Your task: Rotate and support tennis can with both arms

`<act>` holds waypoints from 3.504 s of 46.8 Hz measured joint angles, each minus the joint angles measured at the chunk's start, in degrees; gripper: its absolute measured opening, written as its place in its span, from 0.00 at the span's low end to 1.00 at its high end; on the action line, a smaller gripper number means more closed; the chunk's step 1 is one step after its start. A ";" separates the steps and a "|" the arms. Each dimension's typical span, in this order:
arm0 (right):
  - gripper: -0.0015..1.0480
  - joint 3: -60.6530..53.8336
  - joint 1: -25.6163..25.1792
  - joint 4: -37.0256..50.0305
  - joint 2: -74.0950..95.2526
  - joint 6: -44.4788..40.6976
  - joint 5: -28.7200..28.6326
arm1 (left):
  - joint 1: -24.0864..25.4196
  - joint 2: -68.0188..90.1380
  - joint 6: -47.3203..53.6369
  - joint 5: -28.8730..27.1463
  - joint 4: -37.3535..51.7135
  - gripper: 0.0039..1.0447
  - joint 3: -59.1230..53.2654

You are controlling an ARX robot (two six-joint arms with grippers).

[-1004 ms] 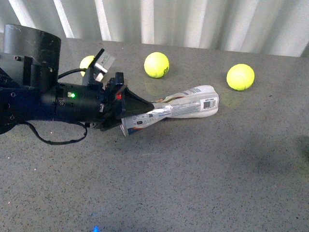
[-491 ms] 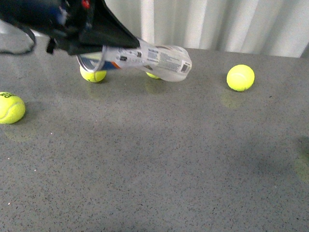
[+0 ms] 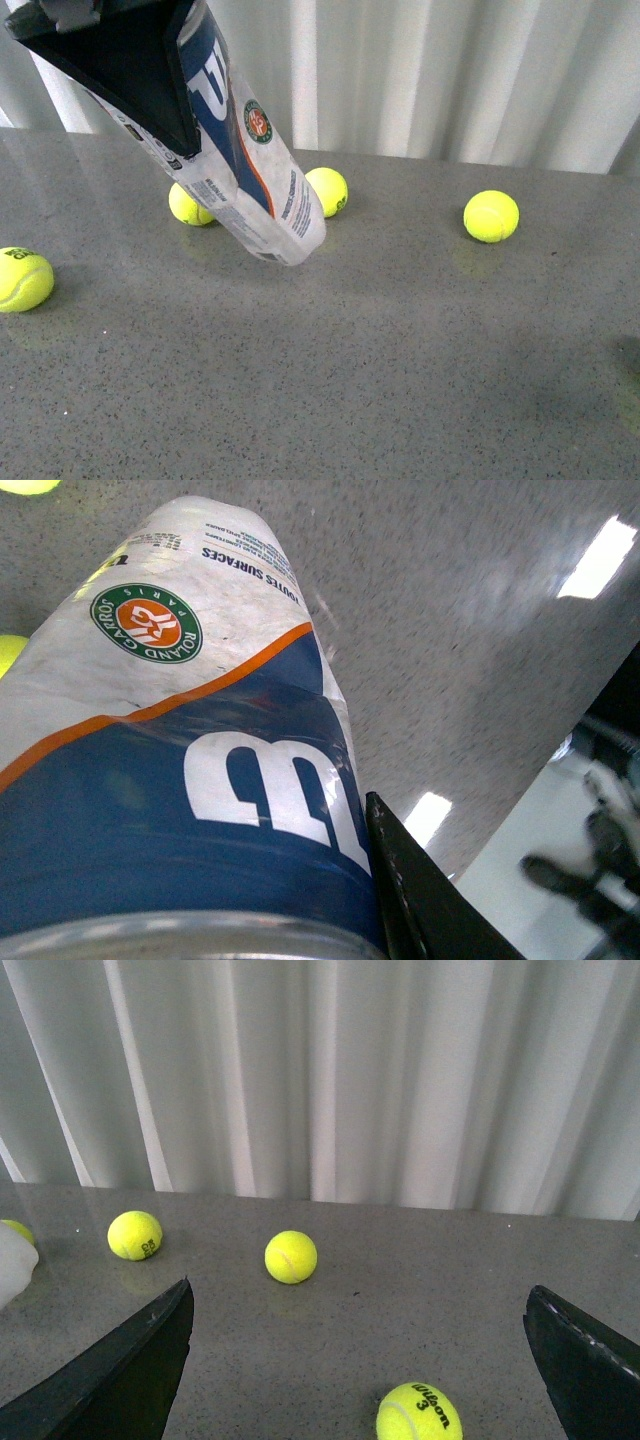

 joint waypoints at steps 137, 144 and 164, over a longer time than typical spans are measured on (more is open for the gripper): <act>0.93 0.00 0.00 0.00 -0.02 0.00 0.00 | 9.86 -48.13 -47.91 -18.29 106.73 0.03 -81.26; 0.93 0.00 0.00 0.00 -0.02 0.00 0.00 | 12.79 -53.70 -47.91 -15.15 106.14 0.03 -86.16; 0.93 0.00 0.00 0.00 0.00 0.00 0.02 | 21.35 -68.24 -47.91 -6.86 98.53 0.03 -93.11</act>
